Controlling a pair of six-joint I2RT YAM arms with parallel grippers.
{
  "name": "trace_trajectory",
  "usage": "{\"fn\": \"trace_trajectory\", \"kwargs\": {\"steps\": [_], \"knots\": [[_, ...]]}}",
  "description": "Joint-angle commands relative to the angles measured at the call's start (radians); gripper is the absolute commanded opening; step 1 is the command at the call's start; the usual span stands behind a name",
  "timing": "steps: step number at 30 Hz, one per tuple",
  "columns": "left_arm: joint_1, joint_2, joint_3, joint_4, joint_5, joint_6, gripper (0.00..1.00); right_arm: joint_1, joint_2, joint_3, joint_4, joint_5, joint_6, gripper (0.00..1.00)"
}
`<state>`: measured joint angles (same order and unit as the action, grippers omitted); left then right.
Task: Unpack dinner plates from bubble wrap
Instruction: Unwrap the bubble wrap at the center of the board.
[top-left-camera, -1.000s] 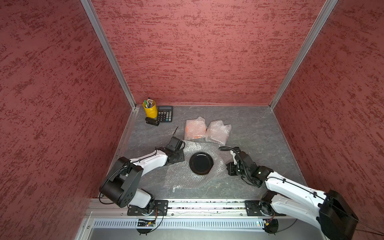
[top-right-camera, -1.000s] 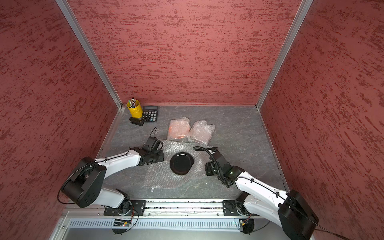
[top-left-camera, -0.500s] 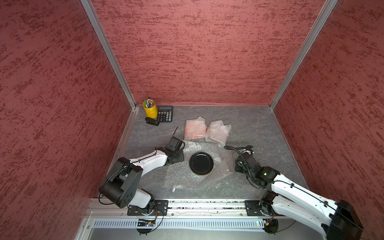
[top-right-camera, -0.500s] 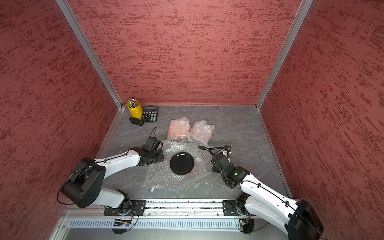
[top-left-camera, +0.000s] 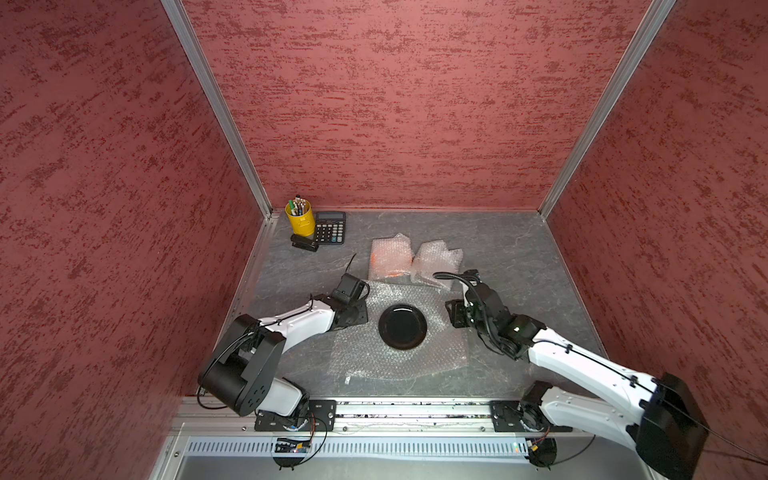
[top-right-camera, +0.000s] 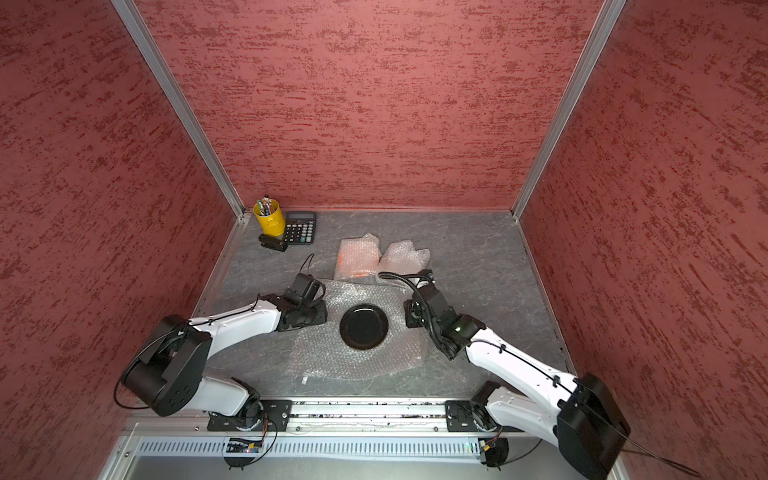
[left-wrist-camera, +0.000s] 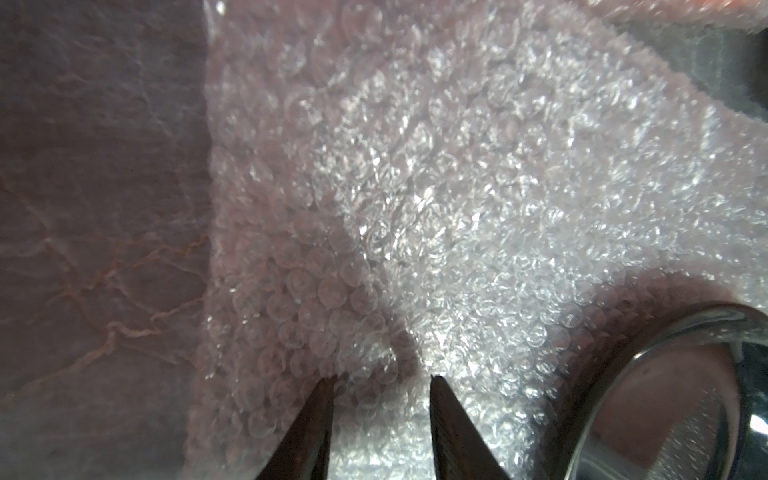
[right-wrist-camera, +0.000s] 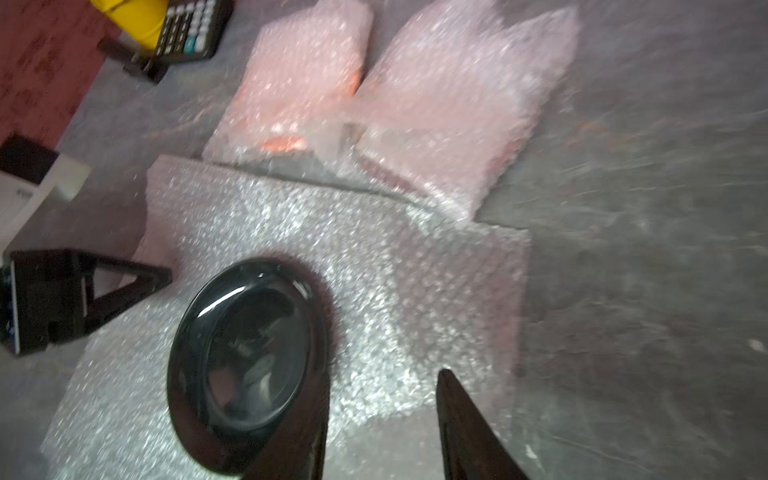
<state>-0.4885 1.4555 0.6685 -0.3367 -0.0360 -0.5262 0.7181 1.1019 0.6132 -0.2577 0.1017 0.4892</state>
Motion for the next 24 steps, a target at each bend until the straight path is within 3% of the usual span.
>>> {"fn": "trace_trajectory", "kwargs": {"steps": [1,12,24], "knots": [[-0.004,-0.021,-0.010,-0.004,-0.018,-0.001,0.40,0.006,0.044,-0.027,0.058,-0.221,-0.048,0.45],[-0.004,-0.021,-0.011,-0.007,-0.021,-0.010,0.40,0.006,0.096,-0.168,0.088,-0.314,0.029,0.46],[-0.004,-0.038,-0.019,-0.028,-0.035,-0.025,0.40,0.006,0.174,-0.142,0.043,-0.118,0.048,0.47]]}}
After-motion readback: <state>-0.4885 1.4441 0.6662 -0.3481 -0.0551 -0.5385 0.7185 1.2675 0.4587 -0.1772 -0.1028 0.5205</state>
